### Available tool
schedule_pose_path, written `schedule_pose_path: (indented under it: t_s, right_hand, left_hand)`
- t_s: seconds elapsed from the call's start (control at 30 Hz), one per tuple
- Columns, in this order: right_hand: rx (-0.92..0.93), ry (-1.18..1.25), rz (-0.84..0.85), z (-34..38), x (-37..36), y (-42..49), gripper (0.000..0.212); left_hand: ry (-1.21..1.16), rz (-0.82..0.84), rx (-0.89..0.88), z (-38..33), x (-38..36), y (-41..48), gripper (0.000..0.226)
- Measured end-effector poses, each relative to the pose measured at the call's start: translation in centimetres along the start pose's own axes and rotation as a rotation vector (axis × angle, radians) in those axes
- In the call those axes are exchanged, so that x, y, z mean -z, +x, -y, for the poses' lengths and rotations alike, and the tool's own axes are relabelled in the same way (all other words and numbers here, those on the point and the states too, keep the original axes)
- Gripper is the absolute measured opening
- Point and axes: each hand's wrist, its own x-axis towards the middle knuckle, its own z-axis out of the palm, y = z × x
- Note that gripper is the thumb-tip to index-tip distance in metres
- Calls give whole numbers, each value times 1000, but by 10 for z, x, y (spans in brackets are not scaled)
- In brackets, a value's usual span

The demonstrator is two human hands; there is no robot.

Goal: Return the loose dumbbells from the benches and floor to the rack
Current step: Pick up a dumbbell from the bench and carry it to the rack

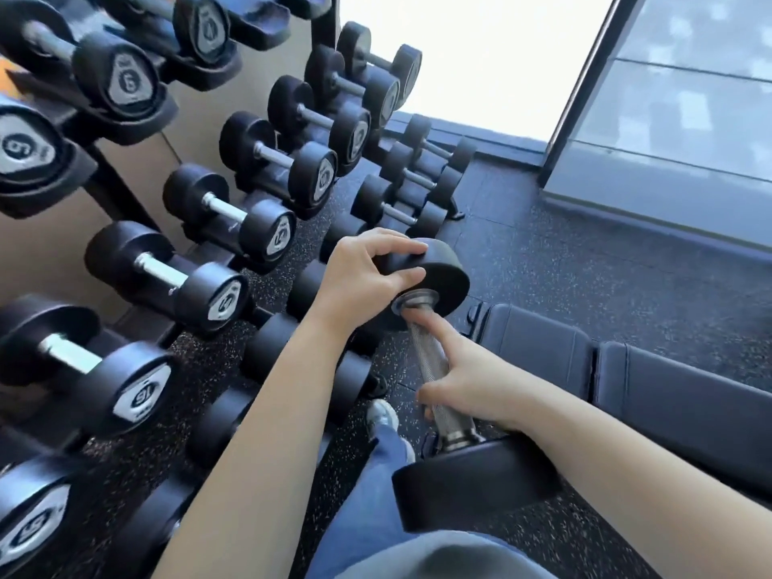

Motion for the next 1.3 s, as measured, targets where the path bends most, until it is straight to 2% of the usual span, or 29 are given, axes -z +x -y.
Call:
schedule_pose_path:
  t_s: [0.3,0.43,0.8,1.0,1.3]
  right_hand:
    - [-92,22,-76,28,72,123,90]
    - [-92,6,-129,45,103,169,90]
    - [-38,184,-175,59,161,246,76]
    - [-16,290,-143,54,198,285,73]
    - [7,173,-46,45,292,388,73]
  left_hand:
    - [-73,124,-15,47,5,154,27]
    - [-96,125,-55,57,13,215,26]
    - [-108,126,-83,73,18,314,30]
    - [-78,131,-69,88,6,365,30]
    - [3,4,19,114,-20,477,27]
